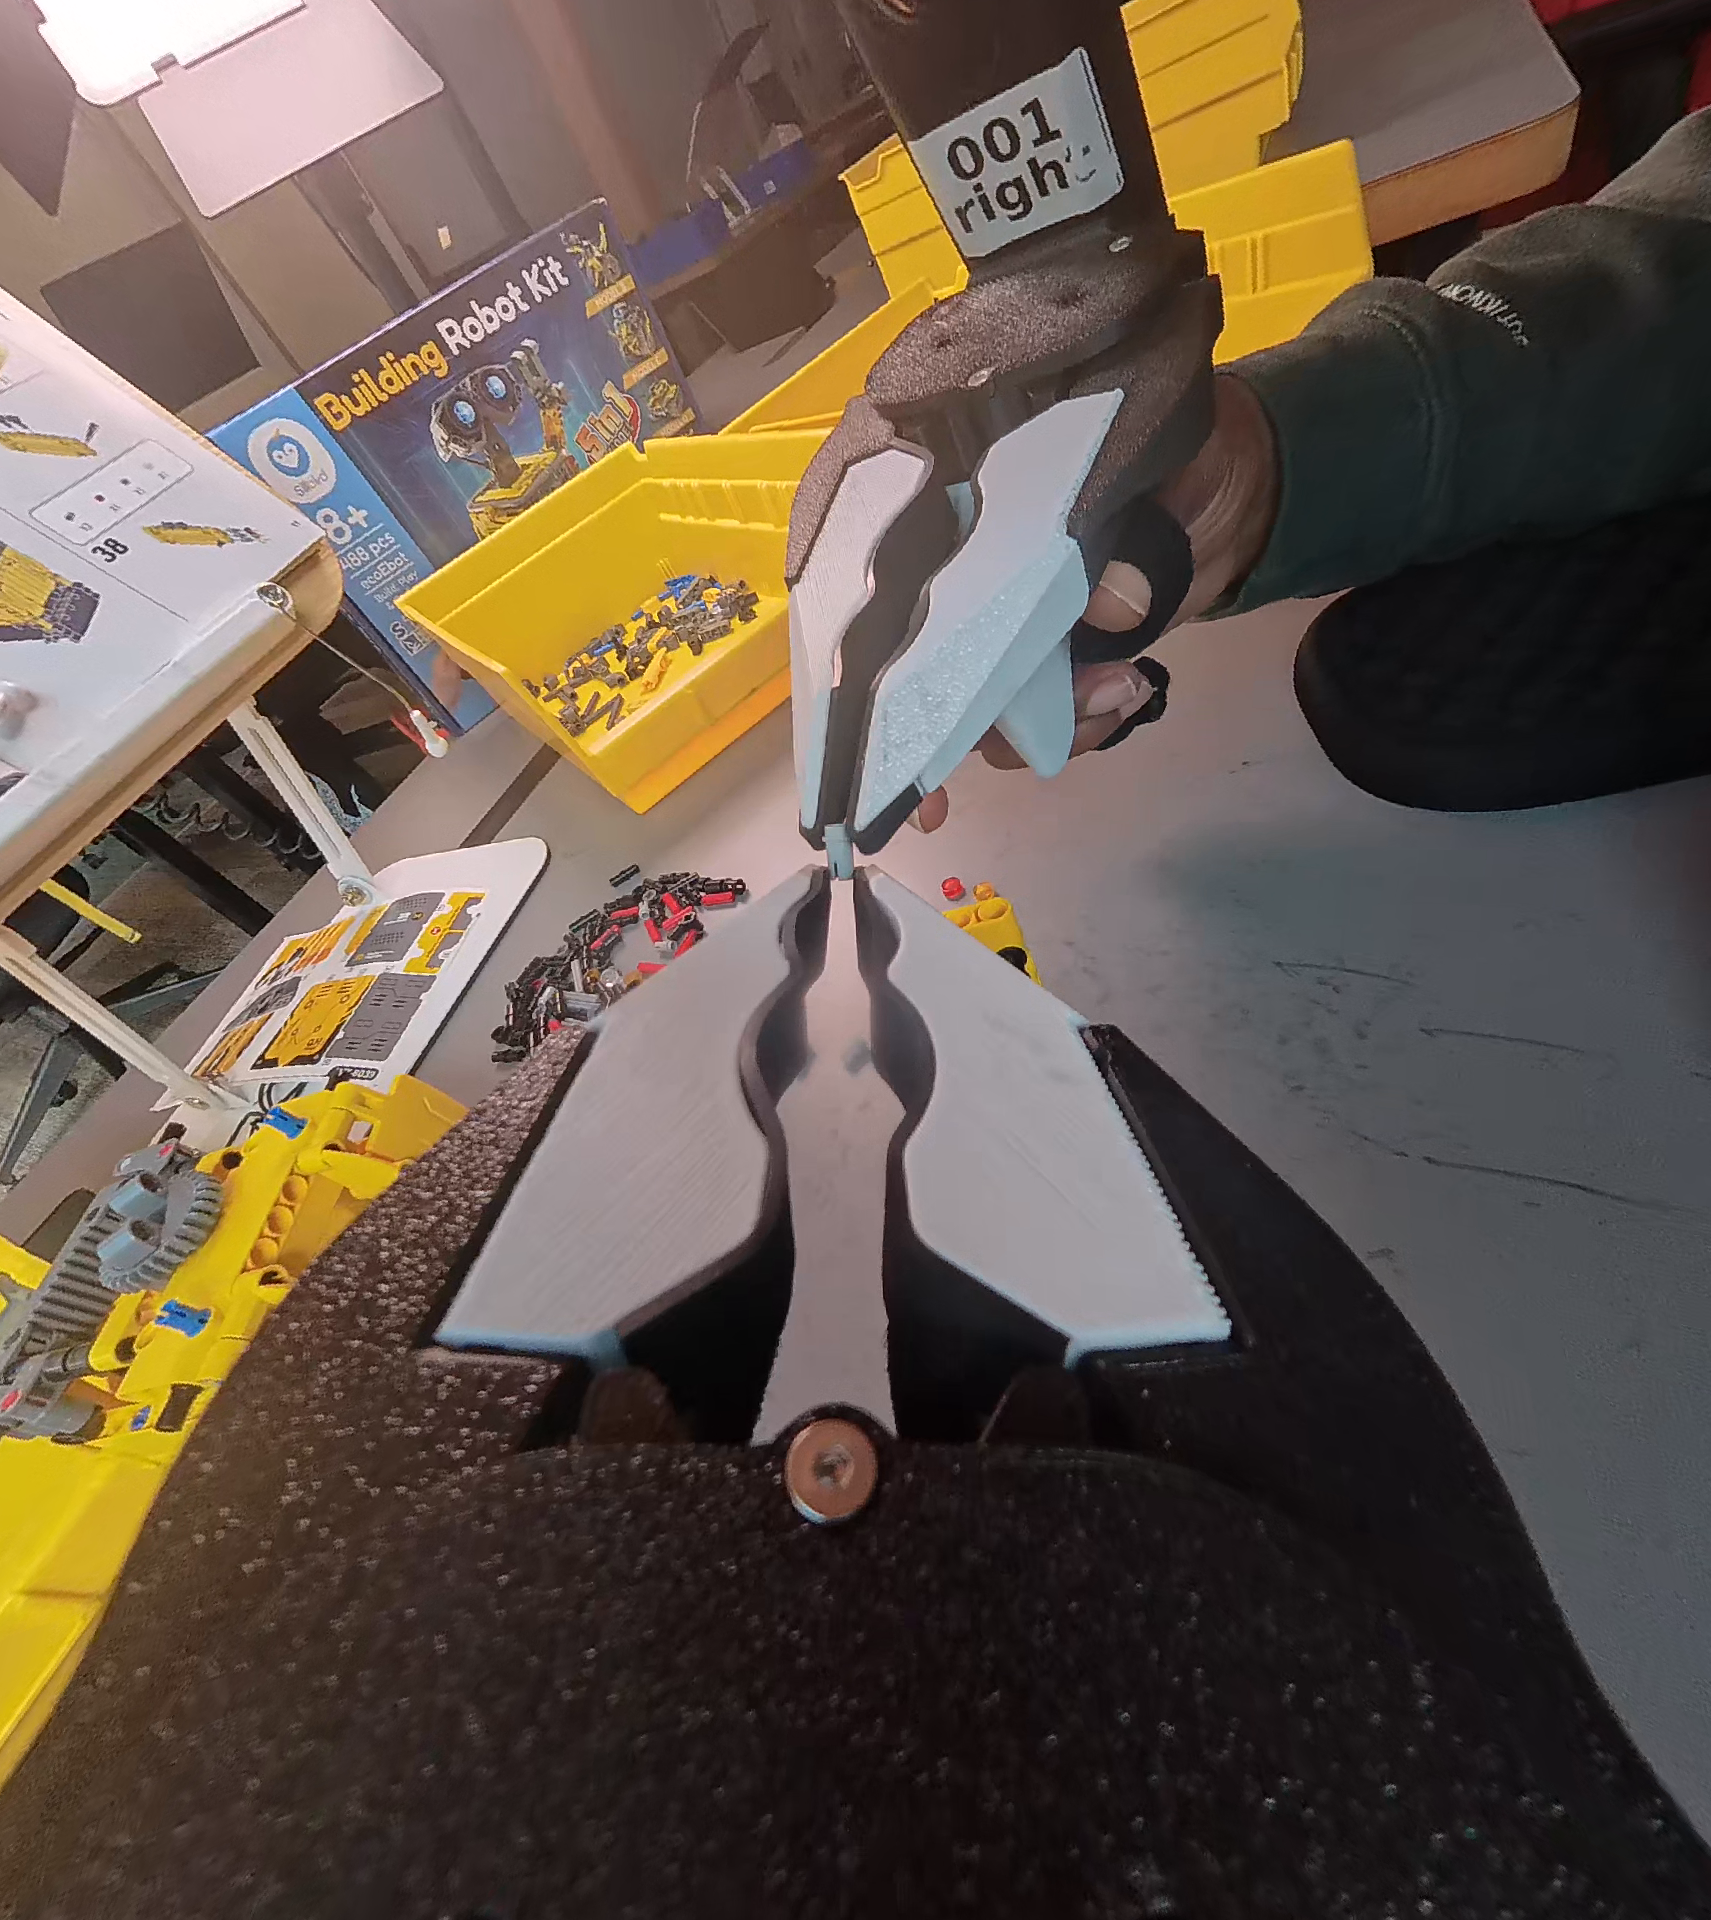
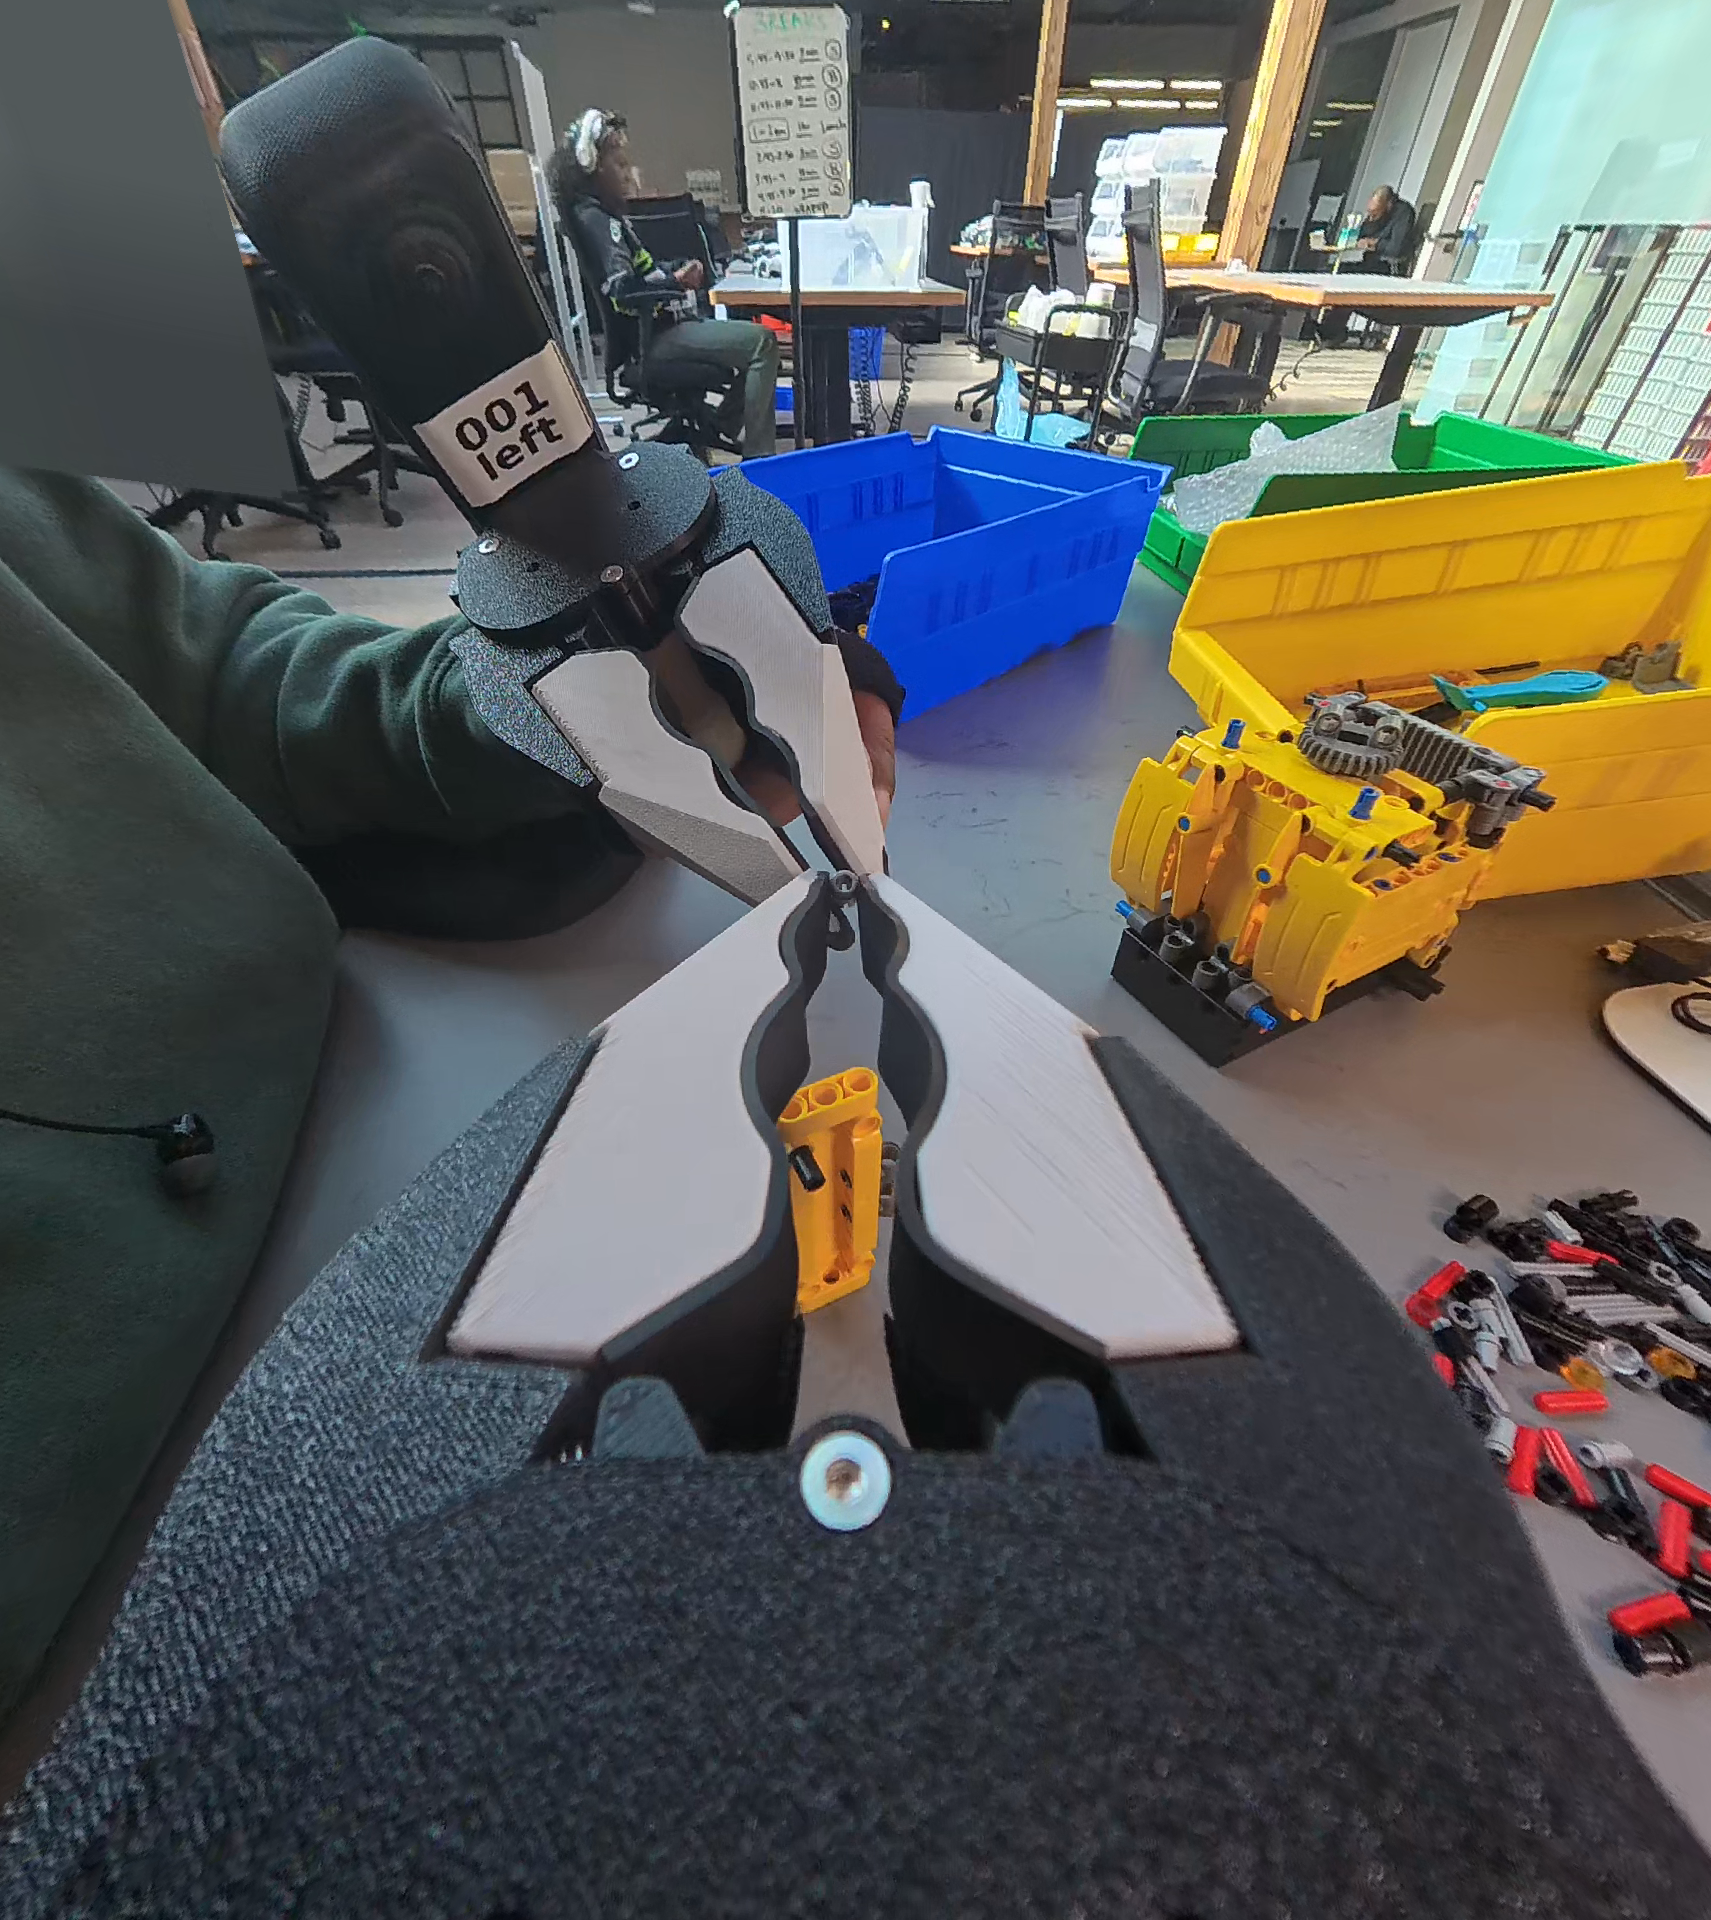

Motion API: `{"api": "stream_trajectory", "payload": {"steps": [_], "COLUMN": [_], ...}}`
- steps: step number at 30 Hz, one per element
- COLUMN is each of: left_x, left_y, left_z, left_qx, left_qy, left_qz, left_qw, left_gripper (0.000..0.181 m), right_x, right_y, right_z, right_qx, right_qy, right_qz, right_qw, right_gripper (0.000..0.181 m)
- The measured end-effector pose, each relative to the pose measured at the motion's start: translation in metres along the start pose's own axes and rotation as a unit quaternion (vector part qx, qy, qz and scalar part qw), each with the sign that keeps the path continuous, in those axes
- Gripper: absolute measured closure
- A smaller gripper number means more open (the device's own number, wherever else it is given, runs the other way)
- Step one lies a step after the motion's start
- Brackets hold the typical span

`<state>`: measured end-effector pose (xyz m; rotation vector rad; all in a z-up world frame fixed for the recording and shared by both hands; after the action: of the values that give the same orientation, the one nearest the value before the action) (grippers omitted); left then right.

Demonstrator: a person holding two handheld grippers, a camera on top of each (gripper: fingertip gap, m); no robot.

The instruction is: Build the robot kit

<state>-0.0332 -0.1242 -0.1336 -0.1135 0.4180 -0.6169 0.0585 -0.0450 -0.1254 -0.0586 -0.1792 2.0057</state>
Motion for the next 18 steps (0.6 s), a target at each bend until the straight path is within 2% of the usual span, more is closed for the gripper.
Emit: {"api": "stream_trajectory", "payload": {"steps": [10,18], "left_x": [-0.0014,-0.0035], "left_y": [-0.0029,-0.0011], "left_z": [0.0025,-0.0002], "left_qx": [0.026,0.018], "left_qy": [-0.026,-0.039], "left_qz": [-0.006,-0.009], "left_qw": [0.999,0.999], "left_gripper": [0.175,0.177], "right_x": [0.0016,0.0043], "right_y": [-0.0011,-0.0028], "right_z": [-0.0002,-0.0003], "right_qx": [0.008,-0.001], "right_qy": [0.012,0.013], "right_qz": [0.005,0.000], "right_qw": [1.000,1.000], "right_gripper": [0.177,0.176]}}
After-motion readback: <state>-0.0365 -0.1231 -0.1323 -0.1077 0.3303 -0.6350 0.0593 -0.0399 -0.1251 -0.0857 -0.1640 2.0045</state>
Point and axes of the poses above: each gripper's, where its closed fingertips meet, y out along the fingers, z out of its top, x = y × z across the jaws, the point moved 7 cm from there along -y, back along the fingers, and after that the axes turned 2 degrees about -y, right-handed, at the moved point
